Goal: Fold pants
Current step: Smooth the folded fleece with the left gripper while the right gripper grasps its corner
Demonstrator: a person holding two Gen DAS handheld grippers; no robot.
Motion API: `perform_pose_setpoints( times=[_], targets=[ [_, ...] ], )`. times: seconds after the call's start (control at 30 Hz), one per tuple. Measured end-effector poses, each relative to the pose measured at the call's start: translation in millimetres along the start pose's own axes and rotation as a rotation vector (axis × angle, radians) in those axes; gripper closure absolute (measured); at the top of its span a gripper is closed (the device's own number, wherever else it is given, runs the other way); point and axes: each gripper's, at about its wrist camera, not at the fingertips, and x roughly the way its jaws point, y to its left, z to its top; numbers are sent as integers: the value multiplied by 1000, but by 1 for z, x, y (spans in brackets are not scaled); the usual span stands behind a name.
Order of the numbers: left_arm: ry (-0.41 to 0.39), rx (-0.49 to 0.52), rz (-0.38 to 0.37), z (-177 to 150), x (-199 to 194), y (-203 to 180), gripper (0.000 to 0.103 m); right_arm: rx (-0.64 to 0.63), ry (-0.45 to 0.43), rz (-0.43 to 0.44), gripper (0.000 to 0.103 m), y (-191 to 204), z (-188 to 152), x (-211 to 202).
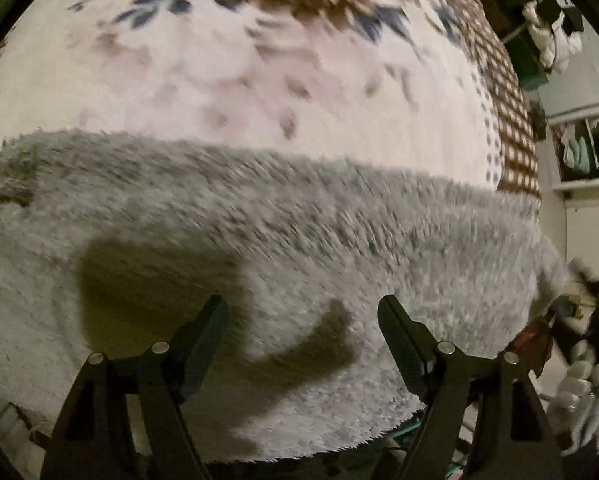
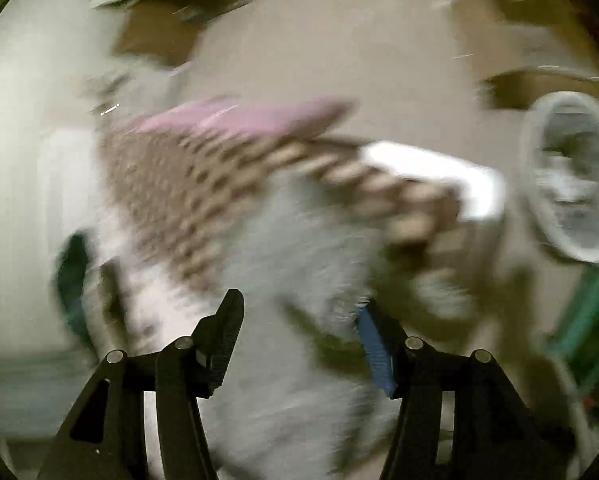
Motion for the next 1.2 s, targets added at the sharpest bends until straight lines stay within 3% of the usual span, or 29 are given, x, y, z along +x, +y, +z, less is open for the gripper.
perform_pose_setpoints(
  times=[0.03, 0.07, 0.23, 0.3, 0.37, 0.43, 0.47, 0.5, 0.6, 0.8, 0.9, 1.03, 1.1, 1.2],
  targets=[
    [8, 2, 2, -1, 2, -2, 27, -41, 10, 31, 43, 12, -2, 1],
    [17, 2, 2, -2, 5, -5, 27, -64, -6, 1, 43, 19, -5, -2],
    [37, 10, -3, -6, 9, -14, 27, -61, -143, -371, 43, 4, 3, -15],
    [45, 10, -8, -7, 11, -16, 27, -16, -88, -373, 43, -15, 8, -1],
    [54, 14, -5, -8, 14, -17, 27, 3, -68, -347, 45, -25, 9, 14],
    [58, 15, -3, -9, 15, -16, 27, 2, -82, -345, 76, -28, 6, 19],
    [60, 14, -4, -10, 16, -15, 27, -6, -85, -339, 87, -23, 4, 20],
    [61, 11, -4, -10, 16, -14, 27, -24, -93, -338, 92, -18, -4, 16],
    [58, -11, -7, -12, 13, -6, 27, -47, -101, -251, 95, 16, -14, 8],
    [47, -43, -9, -16, 0, 14, 27, -170, -112, 42, 96, 121, -20, -11],
    [46, -53, -14, -17, -4, 20, 27, -218, -161, 90, 96, 142, -28, -31],
    [39, -47, -29, -19, -11, 26, 27, -147, -218, 8, 96, 98, -26, -47],
    [41, -53, -36, -21, -11, 28, 27, -56, -213, -98, 96, 48, -23, -43],
    [50, -56, -43, -24, -9, 32, 27, 55, -131, -229, 95, -28, -22, -21]
  ],
)
